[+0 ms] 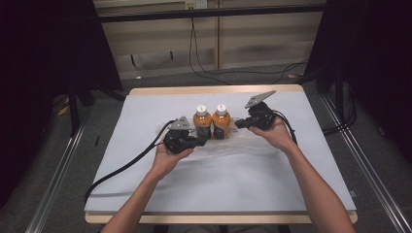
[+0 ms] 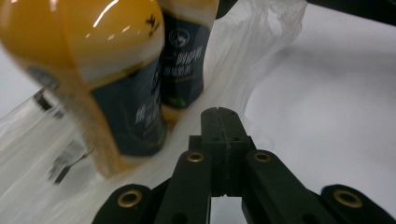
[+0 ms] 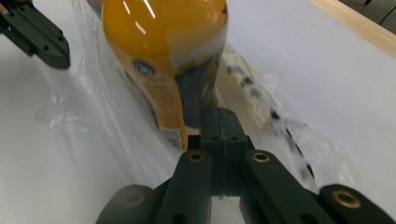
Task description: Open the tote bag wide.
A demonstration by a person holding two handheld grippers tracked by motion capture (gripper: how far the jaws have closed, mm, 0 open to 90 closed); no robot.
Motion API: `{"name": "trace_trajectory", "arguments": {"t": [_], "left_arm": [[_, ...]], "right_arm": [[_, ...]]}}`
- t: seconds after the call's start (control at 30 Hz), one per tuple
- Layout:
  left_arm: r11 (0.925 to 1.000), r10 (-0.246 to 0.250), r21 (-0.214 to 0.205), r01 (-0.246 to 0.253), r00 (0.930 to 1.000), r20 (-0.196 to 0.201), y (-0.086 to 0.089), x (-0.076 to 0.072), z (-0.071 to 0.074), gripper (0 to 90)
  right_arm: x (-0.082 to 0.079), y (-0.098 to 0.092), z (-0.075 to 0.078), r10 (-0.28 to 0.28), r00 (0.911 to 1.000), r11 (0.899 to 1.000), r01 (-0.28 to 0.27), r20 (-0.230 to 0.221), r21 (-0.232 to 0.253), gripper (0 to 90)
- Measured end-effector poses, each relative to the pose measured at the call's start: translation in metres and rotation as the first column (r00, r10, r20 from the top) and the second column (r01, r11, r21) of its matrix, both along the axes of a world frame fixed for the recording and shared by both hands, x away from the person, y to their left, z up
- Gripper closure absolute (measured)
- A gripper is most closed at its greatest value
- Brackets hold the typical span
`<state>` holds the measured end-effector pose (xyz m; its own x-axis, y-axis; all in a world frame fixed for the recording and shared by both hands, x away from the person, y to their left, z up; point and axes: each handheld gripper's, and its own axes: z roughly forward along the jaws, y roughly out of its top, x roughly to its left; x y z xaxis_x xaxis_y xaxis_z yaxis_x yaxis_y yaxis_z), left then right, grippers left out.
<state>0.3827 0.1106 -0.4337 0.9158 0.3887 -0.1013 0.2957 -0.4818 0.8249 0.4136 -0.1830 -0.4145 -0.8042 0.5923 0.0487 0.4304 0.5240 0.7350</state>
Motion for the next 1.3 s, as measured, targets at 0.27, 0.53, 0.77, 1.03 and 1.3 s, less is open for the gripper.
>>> {"name": "trace_trajectory", "arguments": {"t": [0.27,0.53,0.77,1.03,1.3], "left_arm": [[0.9993,0.037,0.000,-0.037,0.9993,-0.009,-0.018,0.013,-0.013,90.0],[0.9979,0.047,0.046,-0.046,0.9987,-0.021,-0.023,0.020,-0.025,90.0],[0.9949,0.030,0.096,-0.030,0.9996,0.003,-0.028,0.017,-0.036,90.0],[0.9898,0.008,0.142,-0.011,0.9997,0.024,-0.031,0.009,-0.046,90.0],[0.9842,-0.016,0.176,0.014,0.9998,0.011,-0.030,0.005,-0.052,90.0]], "right_arm": [[0.017,0.018,-0.005,0.003,0.9998,1.000,-0.003,-0.017,-0.028,90.0],[0.030,0.021,-0.013,0.002,0.9988,1.000,-0.004,-0.050,-0.026,90.0],[0.038,0.027,-0.027,-0.010,0.9953,0.999,0.006,-0.097,-0.043,90.0],[0.046,0.031,-0.044,-0.054,0.9892,0.997,0.046,-0.136,-0.059,90.0],[0.053,0.034,-0.058,-0.100,0.9769,0.993,0.085,-0.189,-0.086,90.0]]}}
